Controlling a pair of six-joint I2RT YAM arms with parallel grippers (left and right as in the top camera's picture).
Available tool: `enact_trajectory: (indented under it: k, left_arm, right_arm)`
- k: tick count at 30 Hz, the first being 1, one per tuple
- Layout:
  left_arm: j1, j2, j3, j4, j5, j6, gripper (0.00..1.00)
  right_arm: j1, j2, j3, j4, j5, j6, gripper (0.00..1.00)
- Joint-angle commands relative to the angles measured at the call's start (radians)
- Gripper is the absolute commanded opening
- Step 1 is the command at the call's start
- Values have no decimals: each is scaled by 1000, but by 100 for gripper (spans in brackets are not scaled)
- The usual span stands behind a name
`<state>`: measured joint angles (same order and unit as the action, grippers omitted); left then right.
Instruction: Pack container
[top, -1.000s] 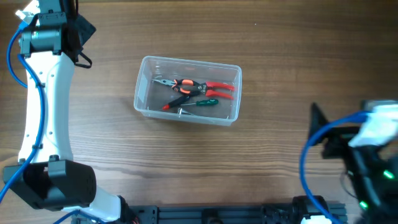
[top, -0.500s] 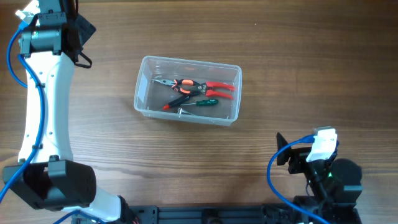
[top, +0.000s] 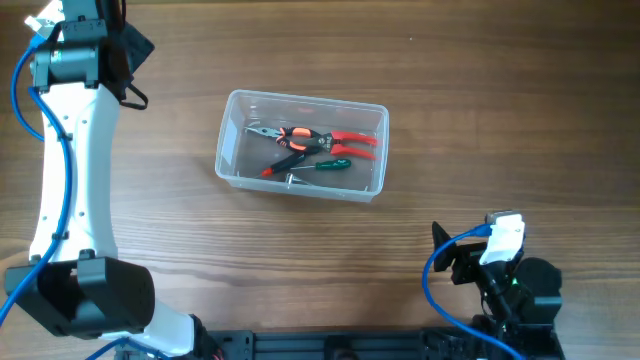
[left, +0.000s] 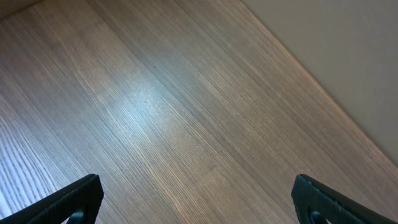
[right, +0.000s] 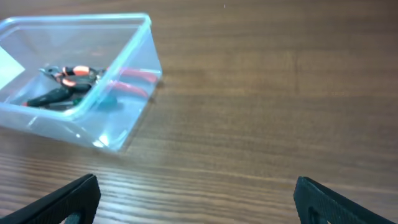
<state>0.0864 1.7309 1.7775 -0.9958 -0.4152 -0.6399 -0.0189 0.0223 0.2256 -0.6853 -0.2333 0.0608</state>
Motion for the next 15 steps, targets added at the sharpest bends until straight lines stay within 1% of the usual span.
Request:
enact_trajectory:
  k: [1, 15]
  left_arm:
    - [2, -23, 5, 0, -13, 16, 100]
    - [2, -23, 5, 0, -13, 16, 100]
  right_arm:
    - [-5, -20, -50, 7, -19, 29, 100]
    - [-5, -20, -60, 24, -19, 27, 100]
